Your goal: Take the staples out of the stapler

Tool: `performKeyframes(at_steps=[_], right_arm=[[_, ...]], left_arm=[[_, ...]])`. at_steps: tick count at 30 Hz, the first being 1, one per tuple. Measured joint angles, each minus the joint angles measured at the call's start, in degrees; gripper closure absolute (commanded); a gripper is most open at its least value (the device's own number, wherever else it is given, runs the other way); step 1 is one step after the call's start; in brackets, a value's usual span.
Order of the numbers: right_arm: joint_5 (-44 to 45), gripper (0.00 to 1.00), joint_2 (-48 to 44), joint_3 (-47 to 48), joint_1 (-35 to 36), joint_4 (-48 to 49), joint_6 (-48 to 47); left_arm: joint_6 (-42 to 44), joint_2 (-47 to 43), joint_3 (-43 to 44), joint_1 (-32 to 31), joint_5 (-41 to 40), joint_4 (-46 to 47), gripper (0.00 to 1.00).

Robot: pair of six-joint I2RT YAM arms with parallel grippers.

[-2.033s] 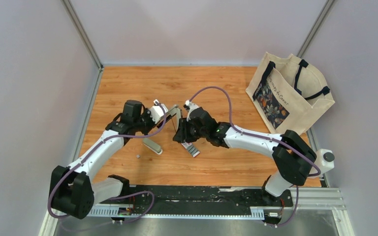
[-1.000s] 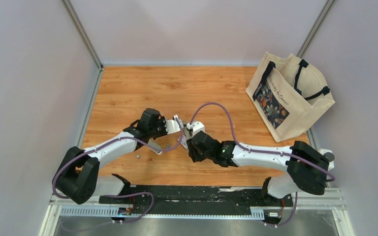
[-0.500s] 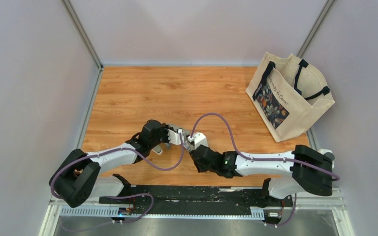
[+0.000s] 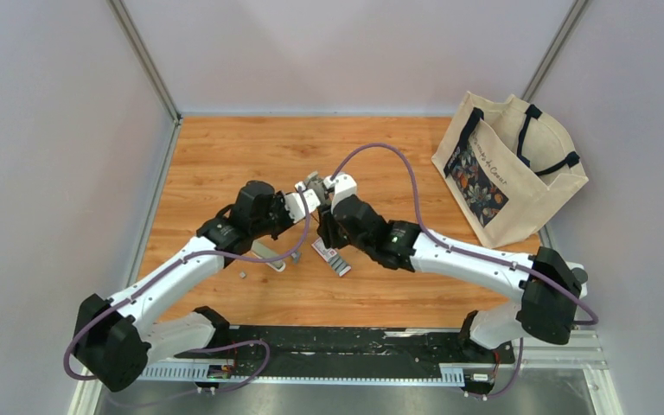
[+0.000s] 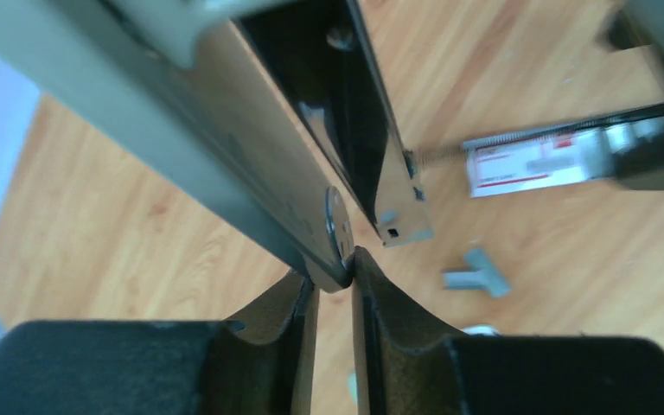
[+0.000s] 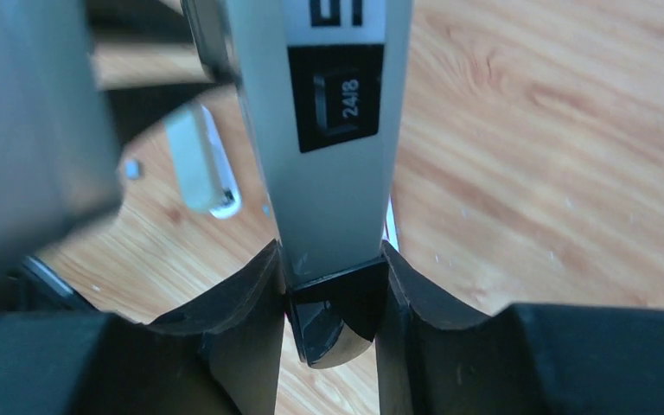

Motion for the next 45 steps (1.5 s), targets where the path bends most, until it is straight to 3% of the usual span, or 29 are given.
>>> performKeyframes(at_steps=[4,7,12,16,23,31,45], right_arm=[[-6.3,1.00,1.5,5.5,-3.9,0.7,-1.1],[-8.4,1.00,4.6,9.7,-4.8,0.7,-1.9],[-10.6,1.00,9.7,12.8,-5.6,-0.2,-3.7],[-12.1,1.00,14.9,15.1,-7.0,-5.5,-5.8],[-12.3,1.00,26.6,28.0,-9.3,-9.7,-10.3],[-10.9,1.00,31.2,37.5,-9.4,-9.1,-14.7],[-12.0,1.00,38.9,32.2,-8.9,13.0,-15.6]], left_arm=[[-9.2,-1.0,4.4,1.2,6.7,-6.4,0.55],[-14.0,-1.8,7.6,4.3,10.9,-11.5,0.50],[-18.0,-1.4,15.6,11.8,15.6,-20.0,0.35],[-18.4,-4.6,16.5,16.5,16.2,-22.3,0.22],[-17.0,-12.7,14.2,16.9,17.6,-27.8,0.21],[-15.9,-16.5,9.9,16.9,15.8,-29.9,0.22],[-15.3,-19.6,9.4,16.9,12.9,-31.4,0.23]])
